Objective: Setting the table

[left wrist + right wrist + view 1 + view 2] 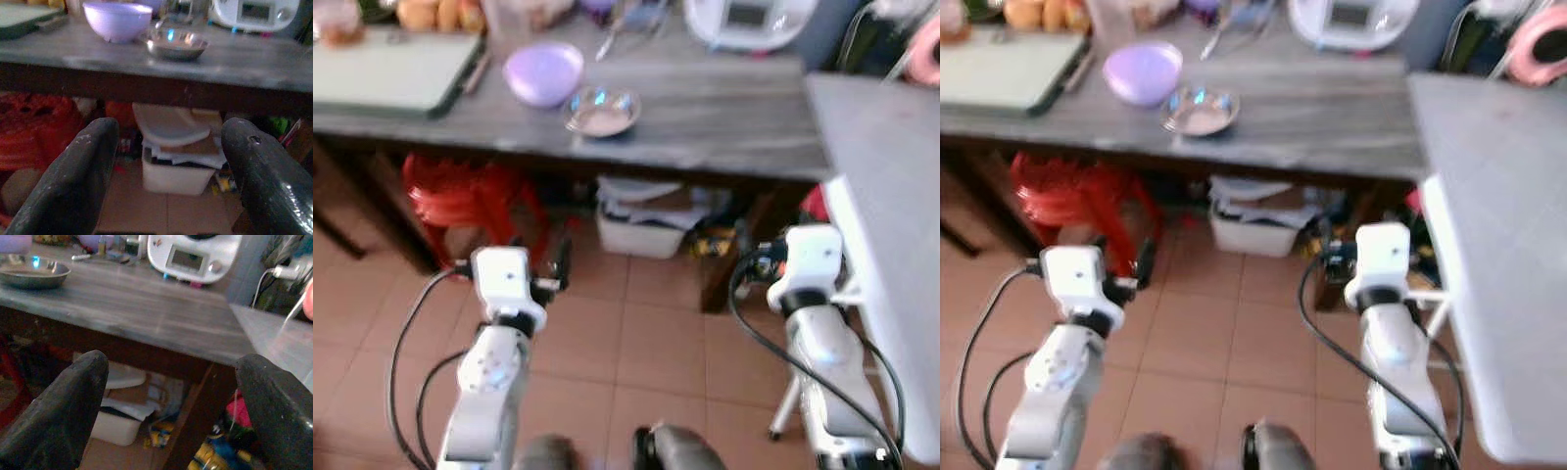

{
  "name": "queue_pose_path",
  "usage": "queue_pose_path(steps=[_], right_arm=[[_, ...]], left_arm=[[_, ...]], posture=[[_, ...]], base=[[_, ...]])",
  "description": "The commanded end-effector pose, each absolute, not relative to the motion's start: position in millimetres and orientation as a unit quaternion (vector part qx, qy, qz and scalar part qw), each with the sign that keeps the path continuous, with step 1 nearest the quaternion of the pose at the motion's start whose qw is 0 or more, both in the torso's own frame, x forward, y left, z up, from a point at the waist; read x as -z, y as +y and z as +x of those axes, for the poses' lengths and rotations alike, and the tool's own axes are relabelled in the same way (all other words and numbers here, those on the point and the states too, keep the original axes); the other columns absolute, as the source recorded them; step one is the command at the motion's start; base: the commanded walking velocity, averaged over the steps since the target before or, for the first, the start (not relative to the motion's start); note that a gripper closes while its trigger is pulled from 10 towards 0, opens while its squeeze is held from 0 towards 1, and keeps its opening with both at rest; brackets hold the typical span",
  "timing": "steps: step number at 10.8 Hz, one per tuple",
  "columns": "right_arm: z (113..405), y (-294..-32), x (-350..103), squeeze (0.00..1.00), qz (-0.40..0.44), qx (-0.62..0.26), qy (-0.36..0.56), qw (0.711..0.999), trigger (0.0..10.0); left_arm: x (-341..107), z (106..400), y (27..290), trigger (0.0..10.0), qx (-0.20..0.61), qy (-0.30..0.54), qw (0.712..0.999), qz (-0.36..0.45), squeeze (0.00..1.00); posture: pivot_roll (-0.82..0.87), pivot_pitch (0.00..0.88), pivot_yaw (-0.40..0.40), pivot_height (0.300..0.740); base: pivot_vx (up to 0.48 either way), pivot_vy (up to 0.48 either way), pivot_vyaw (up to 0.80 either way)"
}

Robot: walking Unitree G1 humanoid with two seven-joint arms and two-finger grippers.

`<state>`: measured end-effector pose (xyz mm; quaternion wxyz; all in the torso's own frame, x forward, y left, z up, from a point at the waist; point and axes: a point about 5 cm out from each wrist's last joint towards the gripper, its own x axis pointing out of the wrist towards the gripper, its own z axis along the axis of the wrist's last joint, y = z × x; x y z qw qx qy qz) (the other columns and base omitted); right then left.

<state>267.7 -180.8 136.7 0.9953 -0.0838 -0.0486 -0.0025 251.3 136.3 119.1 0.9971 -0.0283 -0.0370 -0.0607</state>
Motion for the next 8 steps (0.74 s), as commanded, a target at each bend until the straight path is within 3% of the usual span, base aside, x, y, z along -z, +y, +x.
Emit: queue_pose_path(steps=[1, 2, 5, 8], right_arm=[[267.2, -177.6, -137.0, 0.00, -0.078, -0.008, -0.048, 0.996, 10.0], [267.7, -177.2, -136.0, 0.00, -0.069, -0.009, -0.042, 0.997, 10.0], [268.2, -176.5, -136.2, 0.00, -0.072, -0.017, -0.042, 0.996, 10.0], [268.5, -172.4, -139.6, 0.00, -0.074, -0.032, -0.050, 0.995, 10.0]], left_arm=[[-117.5, 249.4, 142.8, 10.0, 0.048, -0.032, 0.998, -0.028, 0.00], [-117.8, 249.7, 143.7, 10.0, 0.047, -0.032, 0.998, -0.027, 0.00], [-118.0, 249.8, 143.1, 10.0, 0.049, -0.032, 0.998, -0.025, 0.00], [-118.5, 250.0, 142.6, 10.0, 0.047, -0.033, 0.998, -0.025, 0.00]], posture=[[-0.07, 0.169, -0.024, 0.740], [-0.07, 0.171, -0.026, 0.740], [-0.08, 0.172, -0.028, 0.740], [-0.08, 0.175, -0.029, 0.740]], base=[[0.000, -0.458, 0.00], [0.000, -0.458, 0.00], [0.000, -0.431, -0.71], [0.000, -0.369, 0.00]])
